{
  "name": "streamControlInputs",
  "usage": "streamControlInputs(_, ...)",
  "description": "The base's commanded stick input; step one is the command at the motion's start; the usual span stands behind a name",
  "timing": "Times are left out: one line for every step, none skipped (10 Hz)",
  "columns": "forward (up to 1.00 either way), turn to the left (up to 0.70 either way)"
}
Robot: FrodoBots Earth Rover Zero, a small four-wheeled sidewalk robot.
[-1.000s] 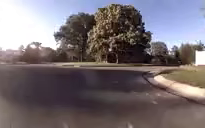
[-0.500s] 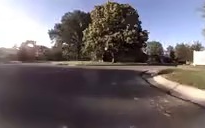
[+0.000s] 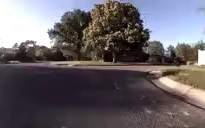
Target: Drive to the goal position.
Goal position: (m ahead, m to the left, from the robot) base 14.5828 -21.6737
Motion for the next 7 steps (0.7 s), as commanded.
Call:
streamControlInputs(1.00,-0.05)
streamControlInputs(1.00,-0.19)
streamControlInputs(1.00,-0.40)
streamControlInputs(1.00,-0.40)
streamControlInputs(1.00,-0.40)
streamControlInputs(1.00,-0.40)
streamControlInputs(1.00,-0.39)
